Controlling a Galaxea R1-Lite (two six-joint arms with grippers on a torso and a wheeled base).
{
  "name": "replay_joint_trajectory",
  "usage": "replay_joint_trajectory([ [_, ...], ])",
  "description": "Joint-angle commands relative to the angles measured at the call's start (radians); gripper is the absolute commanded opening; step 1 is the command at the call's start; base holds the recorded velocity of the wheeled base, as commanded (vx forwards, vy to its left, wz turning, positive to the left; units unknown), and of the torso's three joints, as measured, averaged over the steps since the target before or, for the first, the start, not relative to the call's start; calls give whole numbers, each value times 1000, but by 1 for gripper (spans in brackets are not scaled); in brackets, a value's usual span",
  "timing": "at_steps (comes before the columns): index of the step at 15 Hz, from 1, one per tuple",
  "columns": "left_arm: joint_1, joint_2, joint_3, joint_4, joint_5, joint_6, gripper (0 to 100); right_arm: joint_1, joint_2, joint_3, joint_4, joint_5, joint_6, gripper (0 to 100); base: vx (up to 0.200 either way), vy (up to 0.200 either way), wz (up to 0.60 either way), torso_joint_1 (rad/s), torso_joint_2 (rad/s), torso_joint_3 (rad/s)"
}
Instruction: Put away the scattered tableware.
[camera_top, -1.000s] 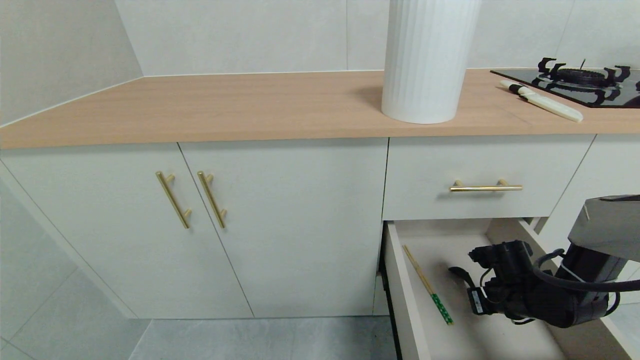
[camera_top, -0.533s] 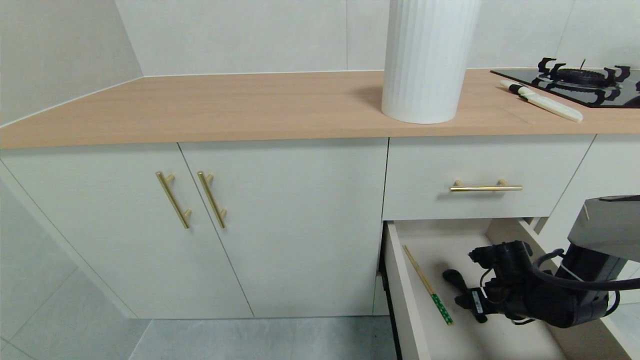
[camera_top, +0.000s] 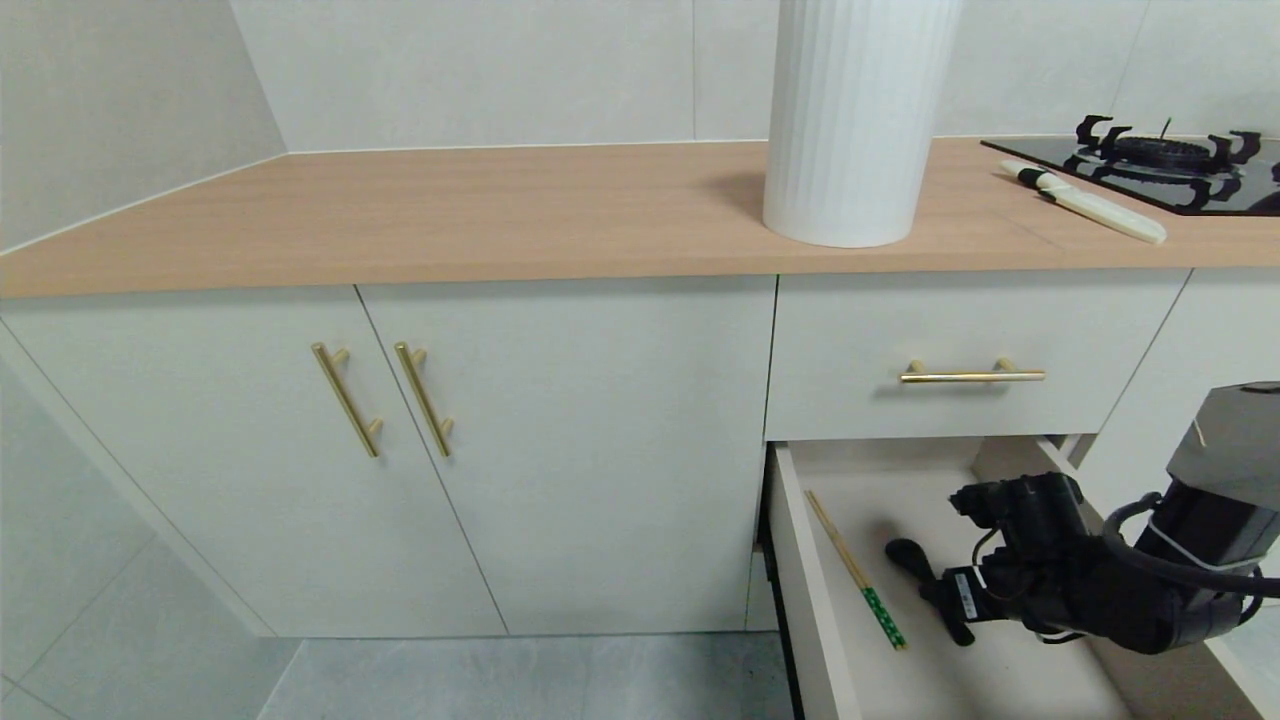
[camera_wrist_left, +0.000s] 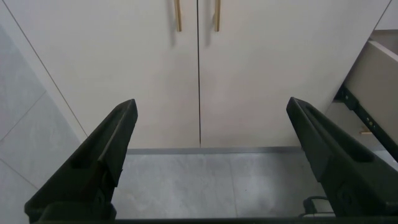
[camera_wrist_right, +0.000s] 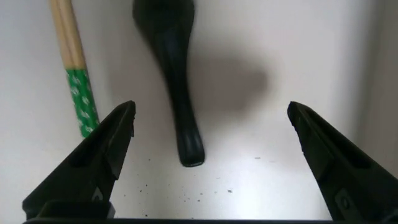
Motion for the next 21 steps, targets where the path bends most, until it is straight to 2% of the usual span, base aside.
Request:
replay_joint_trajectory([
  [1,0,2,0,0,0,0,100,9,-121,32,18,-8,-3,100,0,0,0,0,0,0],
  [3,0,2,0,0,0,0,100,49,-262,37,128,-6,-3,100,0,0,0,0,0,0],
  [5,0,2,0,0,0,0,100,64,-399,19,274,17,-2,100,0,0,0,0,0,0],
  [7,0,2,0,0,0,0,100,64,-460,-3,363,38,-2,100,0,0,0,0,0,0],
  [12,0,2,0,0,0,0,100,66,-483,-4,386,40,-2,100,0,0,0,0,0,0],
  [16,0,2,0,0,0,-2,100,66,-520,-24,472,43,-2,100,-200,0,0,6,1,0],
  [21,0,2,0,0,0,0,100,68,-535,-21,482,43,-3,100,-160,0,0,-2,-1,2],
])
